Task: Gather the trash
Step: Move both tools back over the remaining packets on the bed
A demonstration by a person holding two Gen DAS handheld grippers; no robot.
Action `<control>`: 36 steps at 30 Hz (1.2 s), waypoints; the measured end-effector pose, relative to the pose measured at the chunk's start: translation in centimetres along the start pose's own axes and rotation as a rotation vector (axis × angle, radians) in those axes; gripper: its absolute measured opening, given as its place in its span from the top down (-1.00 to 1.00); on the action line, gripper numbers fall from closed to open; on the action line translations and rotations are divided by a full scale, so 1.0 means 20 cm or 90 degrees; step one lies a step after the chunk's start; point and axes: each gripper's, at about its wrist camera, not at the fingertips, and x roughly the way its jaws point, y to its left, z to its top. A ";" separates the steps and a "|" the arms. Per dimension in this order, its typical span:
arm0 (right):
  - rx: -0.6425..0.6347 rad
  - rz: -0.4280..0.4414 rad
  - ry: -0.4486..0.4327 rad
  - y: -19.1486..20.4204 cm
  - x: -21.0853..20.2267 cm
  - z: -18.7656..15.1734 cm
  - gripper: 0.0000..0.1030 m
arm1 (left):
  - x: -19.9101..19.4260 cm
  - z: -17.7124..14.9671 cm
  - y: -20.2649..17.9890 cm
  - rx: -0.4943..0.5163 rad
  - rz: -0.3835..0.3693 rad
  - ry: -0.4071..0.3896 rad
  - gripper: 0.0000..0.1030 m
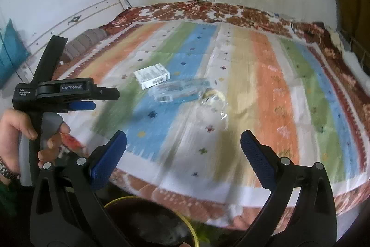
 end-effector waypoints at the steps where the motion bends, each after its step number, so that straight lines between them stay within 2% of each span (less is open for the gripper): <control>1: 0.000 -0.001 0.002 -0.01 0.02 0.01 -0.83 | 0.02 0.01 0.00 0.002 -0.005 0.002 -0.88; 3: 0.010 0.005 0.007 -0.02 0.06 0.03 -0.83 | 0.06 0.02 0.00 0.006 -0.010 0.011 -0.88; 7: 0.014 0.010 0.017 -0.04 0.15 0.08 -0.83 | 0.13 0.05 -0.02 0.021 0.017 0.030 -0.86; 16: 0.047 0.014 0.056 -0.12 0.40 0.17 -0.81 | 0.22 0.17 0.10 -0.056 -0.010 0.018 -0.80; 19: 0.051 0.010 0.065 -0.15 0.47 0.18 -0.79 | 0.29 0.19 0.13 -0.059 -0.012 0.033 -0.72; 22: 0.064 0.012 0.074 -0.18 0.54 0.20 -0.74 | 0.34 0.21 0.13 -0.035 0.005 0.035 -0.64; 27: 0.073 0.012 0.081 -0.20 0.63 0.24 -0.70 | 0.40 0.24 0.11 -0.015 -0.026 0.049 -0.52; 36: 0.069 0.006 0.110 -0.20 0.81 0.30 -0.46 | 0.51 0.27 0.13 -0.013 -0.030 0.066 -0.23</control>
